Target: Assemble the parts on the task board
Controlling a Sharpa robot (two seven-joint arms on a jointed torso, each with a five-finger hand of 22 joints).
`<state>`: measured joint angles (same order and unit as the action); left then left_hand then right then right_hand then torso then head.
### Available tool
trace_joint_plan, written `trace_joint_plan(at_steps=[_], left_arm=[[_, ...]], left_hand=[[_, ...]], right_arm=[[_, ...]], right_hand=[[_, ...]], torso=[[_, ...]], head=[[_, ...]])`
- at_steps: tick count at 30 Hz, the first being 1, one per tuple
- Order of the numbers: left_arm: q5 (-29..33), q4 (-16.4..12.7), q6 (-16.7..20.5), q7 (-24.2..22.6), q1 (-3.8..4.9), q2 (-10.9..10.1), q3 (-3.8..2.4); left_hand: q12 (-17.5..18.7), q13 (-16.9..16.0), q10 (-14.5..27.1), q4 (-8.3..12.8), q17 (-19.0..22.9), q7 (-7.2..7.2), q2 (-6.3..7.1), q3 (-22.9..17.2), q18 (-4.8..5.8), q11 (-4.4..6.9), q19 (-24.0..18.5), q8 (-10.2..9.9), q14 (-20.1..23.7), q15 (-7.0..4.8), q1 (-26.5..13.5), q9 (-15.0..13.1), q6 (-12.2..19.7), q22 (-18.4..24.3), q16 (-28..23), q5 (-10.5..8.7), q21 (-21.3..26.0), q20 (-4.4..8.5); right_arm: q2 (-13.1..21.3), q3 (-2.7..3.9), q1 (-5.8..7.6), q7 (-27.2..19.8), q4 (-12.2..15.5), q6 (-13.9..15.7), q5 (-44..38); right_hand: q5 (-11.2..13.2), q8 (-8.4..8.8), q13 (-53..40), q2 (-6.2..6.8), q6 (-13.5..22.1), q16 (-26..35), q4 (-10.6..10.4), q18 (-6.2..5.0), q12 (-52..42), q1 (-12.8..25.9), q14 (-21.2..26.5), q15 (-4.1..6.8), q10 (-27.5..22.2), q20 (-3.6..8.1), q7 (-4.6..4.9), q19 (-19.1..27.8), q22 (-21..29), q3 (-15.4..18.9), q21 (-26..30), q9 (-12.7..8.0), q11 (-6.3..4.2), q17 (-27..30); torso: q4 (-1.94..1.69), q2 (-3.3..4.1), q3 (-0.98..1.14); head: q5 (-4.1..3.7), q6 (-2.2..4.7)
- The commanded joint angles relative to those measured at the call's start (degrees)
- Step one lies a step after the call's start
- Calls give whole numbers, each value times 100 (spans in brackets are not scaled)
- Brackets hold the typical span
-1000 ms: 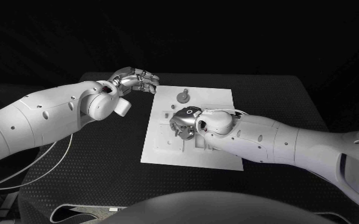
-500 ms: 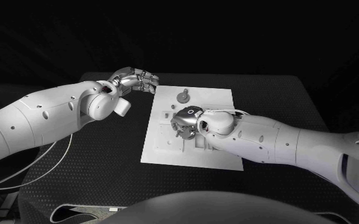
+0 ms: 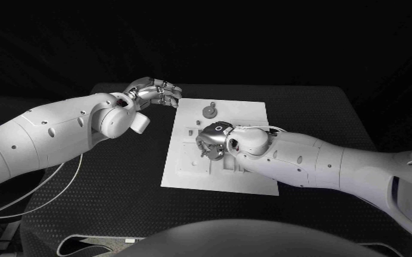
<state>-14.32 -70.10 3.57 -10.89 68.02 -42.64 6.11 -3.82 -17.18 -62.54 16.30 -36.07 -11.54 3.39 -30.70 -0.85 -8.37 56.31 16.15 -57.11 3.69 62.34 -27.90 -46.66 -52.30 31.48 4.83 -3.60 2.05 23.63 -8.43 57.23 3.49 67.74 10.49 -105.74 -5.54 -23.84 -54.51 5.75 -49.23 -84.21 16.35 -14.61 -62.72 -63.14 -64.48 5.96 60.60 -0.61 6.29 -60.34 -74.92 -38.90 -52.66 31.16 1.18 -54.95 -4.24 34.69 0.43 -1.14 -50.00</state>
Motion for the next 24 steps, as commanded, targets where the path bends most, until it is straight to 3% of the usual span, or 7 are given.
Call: trace_joint_plan(at_steps=[1,5,14,24], left_arm=[[32,-4,-64,-28,7,10,-5],[31,-3,-54,-22,7,8,-5],[28,-2,-51,-17,7,11,-5],[7,4,-55,0,7,15,-5]], left_hand=[[-37,6,28,5,-6,5,9,-9,41,-16,7,28,-35,9,-17,6,39,7,-24,29,-30,-18],[-37,6,28,6,-8,4,8,-11,41,-16,7,28,-35,9,-15,7,40,9,-26,29,-30,-17],[-36,7,30,7,-12,4,9,-13,41,-17,6,28,-35,10,-11,7,42,11,-30,30,-30,-17],[-35,8,32,7,-17,3,8,-16,42,-18,5,29,-34,10,-8,8,44,14,-35,30,-29,-18]], right_arm=[[26,-16,-20,36,-6,-278,-123],[50,-32,-20,18,17,-323,-148],[99,-45,-20,2,84,-123,-148],[135,-59,-20,0,115,-259,-169]], right_hand=[[13,-34,9,7,-1154,-37,-35,-39,-42,75,-109,100,-212,-2,-167,-54,-117,17,-30,25,-256,13],[13,-51,10,20,-1172,-58,-45,-39,-55,122,-124,108,-182,-3,-198,-69,-118,33,-42,55,-279,17],[7,-84,13,1,-1279,-164,-69,-39,-92,227,-289,147,-75,15,-252,-90,-125,-4,-84,124,-335,-174],[9,-163,-75,-45,-1395,-295,-114,-39,-208,347,-488,184,-10,29,-318,-73,-121,-25,-134,326,-395,-479]], torso=[[-1,0,-1],[0,1,-1],[-1,-1,1],[0,1,1]], head=[[-2,0],[0,0],[-7,0],[-10,0]])
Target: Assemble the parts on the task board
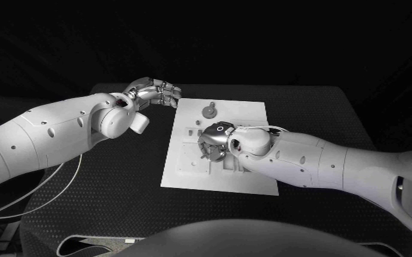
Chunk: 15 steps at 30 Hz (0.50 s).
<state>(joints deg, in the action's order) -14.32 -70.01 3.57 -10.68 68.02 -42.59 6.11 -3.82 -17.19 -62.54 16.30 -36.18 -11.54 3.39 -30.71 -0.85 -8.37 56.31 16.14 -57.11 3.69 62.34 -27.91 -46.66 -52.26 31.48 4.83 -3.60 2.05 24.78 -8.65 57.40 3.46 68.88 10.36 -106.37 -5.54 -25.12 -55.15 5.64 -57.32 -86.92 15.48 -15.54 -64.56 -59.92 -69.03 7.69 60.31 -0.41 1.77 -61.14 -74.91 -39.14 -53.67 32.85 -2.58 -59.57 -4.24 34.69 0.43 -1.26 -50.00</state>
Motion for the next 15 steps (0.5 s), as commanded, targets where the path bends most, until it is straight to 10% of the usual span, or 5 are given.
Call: trace_joint_plan(at_steps=[1,15], left_arm=[[7,-5,-54,-20,7,9,-5],[6,-14,-22,8,8,-5,-5]], left_hand=[[-35,10,33,7,-7,3,8,-16,42,-18,5,29,-34,10,-8,9,44,10,-36,30,-29,-19],[-29,15,46,1,-17,-2,8,-16,45,-25,0,26,-29,15,-14,12,57,18,-50,30,-27,-22]], right_arm=[[27,-43,-36,9,-4,-291,-107],[62,-89,-35,61,-18,-391,-102]], right_hand=[[9,-38,-15,-36,-588,-26,-28,54,-28,27,-32,13,20,9,132,8,-122,-1,-33,165,-21,-16],[8,-14,-59,-28,-541,19,-89,54,-48,121,142,21,-18,-6,135,52,-107,-15,-9,265,-22,213]], torso=[[2,2,1],[-1,1,0]], head=[[3,0],[-16,0]])
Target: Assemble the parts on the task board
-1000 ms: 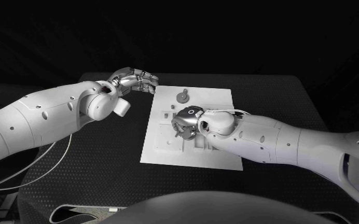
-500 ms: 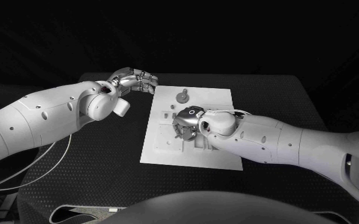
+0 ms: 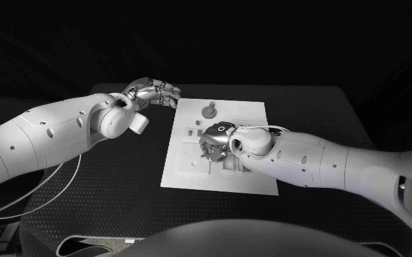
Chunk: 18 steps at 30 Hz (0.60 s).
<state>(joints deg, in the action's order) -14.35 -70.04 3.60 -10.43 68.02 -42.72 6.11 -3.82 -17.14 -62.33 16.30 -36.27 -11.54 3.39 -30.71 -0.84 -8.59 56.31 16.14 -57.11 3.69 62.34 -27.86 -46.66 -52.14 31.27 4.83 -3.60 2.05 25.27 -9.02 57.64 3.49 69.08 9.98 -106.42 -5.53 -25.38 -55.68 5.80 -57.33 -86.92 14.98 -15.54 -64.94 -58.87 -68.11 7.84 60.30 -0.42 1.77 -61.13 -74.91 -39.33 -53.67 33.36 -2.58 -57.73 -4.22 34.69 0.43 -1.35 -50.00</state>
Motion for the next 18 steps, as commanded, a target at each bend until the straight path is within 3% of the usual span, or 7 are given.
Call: trace_joint_plan(at_steps=[1,6,12,18], left_arm=[[9,-11,-25,-13,8,7,-5],[9,-14,-19,1,8,4,-5],[8,-20,-6,12,8,-3,-5],[7,-25,1,21,8,-14,-4]], left_hand=[[-28,11,26,0,-9,-3,8,-16,45,-4,-1,25,-30,15,-15,8,59,7,-30,30,-27,-22],[-25,13,32,-4,-14,-6,7,-15,46,-7,-1,23,-30,16,-21,10,66,10,-35,29,-27,-23],[-24,15,37,-7,-18,-9,5,-15,46,-9,-2,21,-30,17,-27,12,73,13,-39,29,-27,-24],[-23,16,40,-9,-22,-10,2,-15,46,-11,-3,19,-30,17,-30,13,77,15,-43,30,-28,-24]], right_arm=[[10,-51,-60,66,-41,-385,-92],[4,-54,-60,77,-64,-455,-31],[-6,-73,-59,77,-92,-435,54],[13,-75,-59,58,-95,-427,76]], right_hand=[[7,27,-5,-41,-520,32,-49,54,0,27,90,6,-32,-7,141,59,-106,-4,-3,223,-16,81],[8,139,18,-14,-398,119,-97,54,76,84,318,-8,-124,-36,187,124,-96,-33,47,236,26,343],[10,391,71,-12,-159,242,-141,54,198,98,455,-90,-290,-102,305,253,-103,-65,110,163,134,434],[12,577,81,-145,-12,265,-41,54,217,2,524,-167,-370,-137,398,332,-109,-79,136,68,219,479]], torso=[[-3,2,1],[0,2,0],[1,2,1],[-3,0,-3]], head=[[-7,0],[-15,0],[-25,0],[-27,0]])
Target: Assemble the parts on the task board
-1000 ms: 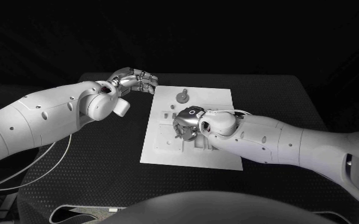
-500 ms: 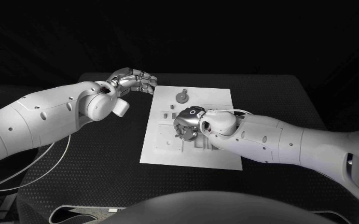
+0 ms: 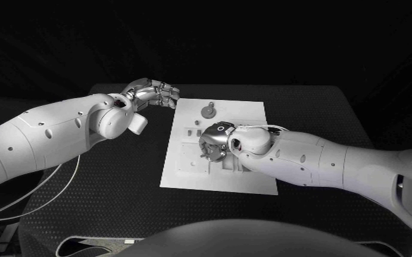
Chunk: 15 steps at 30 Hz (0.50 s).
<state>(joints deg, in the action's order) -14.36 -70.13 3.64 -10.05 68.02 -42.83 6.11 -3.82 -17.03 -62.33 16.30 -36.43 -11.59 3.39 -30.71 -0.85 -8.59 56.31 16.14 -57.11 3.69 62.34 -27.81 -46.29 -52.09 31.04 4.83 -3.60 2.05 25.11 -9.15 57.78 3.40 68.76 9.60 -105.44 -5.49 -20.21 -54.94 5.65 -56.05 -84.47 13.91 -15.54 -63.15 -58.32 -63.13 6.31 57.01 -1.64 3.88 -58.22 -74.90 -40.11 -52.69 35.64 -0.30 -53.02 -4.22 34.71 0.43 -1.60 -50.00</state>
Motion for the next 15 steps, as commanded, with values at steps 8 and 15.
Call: trace_joint_plan(at_steps=[8,15], left_arm=[[8,-19,16,-8,8,-16,-4],[4,-22,30,14,8,-18,-4]], left_hand=[[-22,7,43,-10,-10,-7,-1,-16,47,-12,-5,19,-29,18,-34,8,44,13,-24,30,-27,-25],[-22,9,47,-13,-15,-9,-4,-17,47,-14,-6,18,-28,19,-39,9,49,17,-30,31,-26,-25]], right_arm=[[57,-64,-73,3,-51,-395,-27],[81,-64,-73,-40,-4,-126,-50]], right_hand=[[4,99,7,-406,-159,1,263,54,25,-153,45,-38,-57,-31,206,71,-114,-16,37,-186,11,27],[6,73,-6,-487,-252,-62,280,54,-30,-197,-8,-20,10,-13,175,27,-124,3,-15,-175,-18,27]], torso=[[-1,0,2],[0,-1,1]], head=[[2,0],[-11,0]])
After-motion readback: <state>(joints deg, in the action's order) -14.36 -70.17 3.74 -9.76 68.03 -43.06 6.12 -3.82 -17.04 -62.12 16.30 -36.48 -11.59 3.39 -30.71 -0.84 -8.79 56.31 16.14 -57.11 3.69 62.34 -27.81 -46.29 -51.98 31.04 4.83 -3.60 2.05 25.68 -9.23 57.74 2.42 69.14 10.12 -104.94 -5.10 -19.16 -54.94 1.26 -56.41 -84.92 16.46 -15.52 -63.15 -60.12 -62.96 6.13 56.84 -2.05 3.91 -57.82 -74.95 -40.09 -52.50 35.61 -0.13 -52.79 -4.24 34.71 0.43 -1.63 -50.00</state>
